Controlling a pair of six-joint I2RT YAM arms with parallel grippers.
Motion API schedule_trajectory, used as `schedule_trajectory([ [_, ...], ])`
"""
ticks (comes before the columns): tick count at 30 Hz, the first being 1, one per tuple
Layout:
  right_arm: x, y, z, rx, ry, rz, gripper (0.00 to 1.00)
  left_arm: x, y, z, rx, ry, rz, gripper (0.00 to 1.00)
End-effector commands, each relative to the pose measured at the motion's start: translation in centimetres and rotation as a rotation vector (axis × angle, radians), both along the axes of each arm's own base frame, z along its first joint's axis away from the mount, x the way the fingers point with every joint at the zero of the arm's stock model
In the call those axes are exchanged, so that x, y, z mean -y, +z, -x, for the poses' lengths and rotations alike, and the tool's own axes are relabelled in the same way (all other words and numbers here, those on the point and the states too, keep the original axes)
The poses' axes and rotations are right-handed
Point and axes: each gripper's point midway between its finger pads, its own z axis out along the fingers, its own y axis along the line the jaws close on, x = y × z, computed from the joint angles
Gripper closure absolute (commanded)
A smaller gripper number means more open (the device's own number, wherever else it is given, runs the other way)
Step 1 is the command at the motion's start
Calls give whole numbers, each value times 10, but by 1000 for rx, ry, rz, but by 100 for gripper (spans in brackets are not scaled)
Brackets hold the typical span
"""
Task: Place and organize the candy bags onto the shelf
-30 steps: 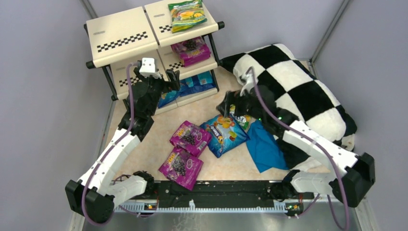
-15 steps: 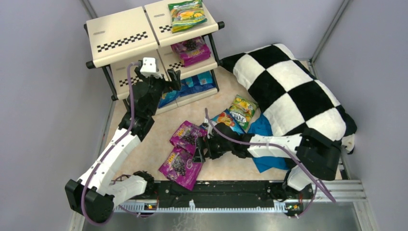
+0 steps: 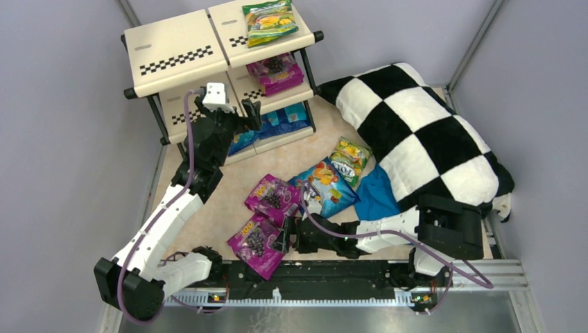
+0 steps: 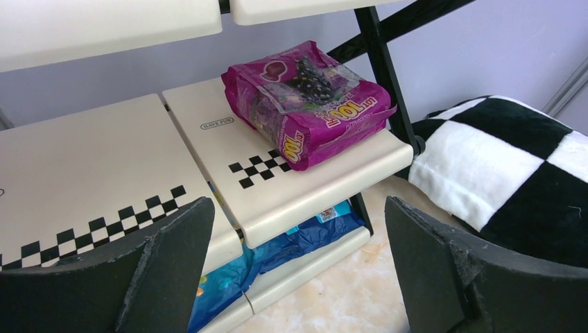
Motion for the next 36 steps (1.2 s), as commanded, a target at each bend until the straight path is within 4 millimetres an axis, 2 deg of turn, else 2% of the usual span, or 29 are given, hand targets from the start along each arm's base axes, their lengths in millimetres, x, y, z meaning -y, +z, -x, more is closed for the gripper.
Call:
schedule_trajectory([
  [1, -23, 15, -6, -25, -48, -107, 12, 1, 24, 0, 52, 1, 25, 1],
  [4, -31, 26, -6, -38, -13, -199, 28, 1, 23, 0, 51, 4, 22, 1],
  [6, -29, 29, -21, -53, -43, -238, 39, 1, 23, 0, 51, 6, 20, 1],
  [8, -27, 31, -38, -62, -66, -269, 55, 1, 23, 0, 51, 5, 20, 1],
  [11, -33, 37, -62, -22, -10, -290, 60, 0, 23, 0, 52, 9, 20, 1],
  [12, -35, 36, -72, -6, -1, -261, 60, -1, 23, 0, 53, 12, 19, 1],
  [14, -24, 23, -92, 0, -8, -135, 59, -2, 23, 0, 54, 17, 16, 1],
  [17, -7, 24, -122, 38, 10, -29, 54, -1, 23, 0, 54, 17, 16, 1],
  [18, 2, 25, -130, 65, 20, 9, 47, -1, 23, 0, 55, 15, 17, 1],
  [20, 13, 30, -135, 96, 39, 72, 32, -1, 25, 1, 57, 11, 20, 1],
  [22, 20, 37, -132, 105, 56, 90, 18, -1, 26, 2, 60, 9, 23, 1],
  [24, 21, 40, -120, 64, 76, 56, 12, 0, 26, 2, 61, 5, 25, 1],
  [27, 19, 32, -92, -63, 88, -52, 12, 0, 25, 2, 57, 4, 25, 1],
  [30, 9, 33, -68, -86, 112, -150, 11, 1, 24, 1, 54, 1, 28, 1],
  [36, -15, 19, -46, -101, 137, -172, 15, 3, 21, 0, 44, -1, 29, 1],
])
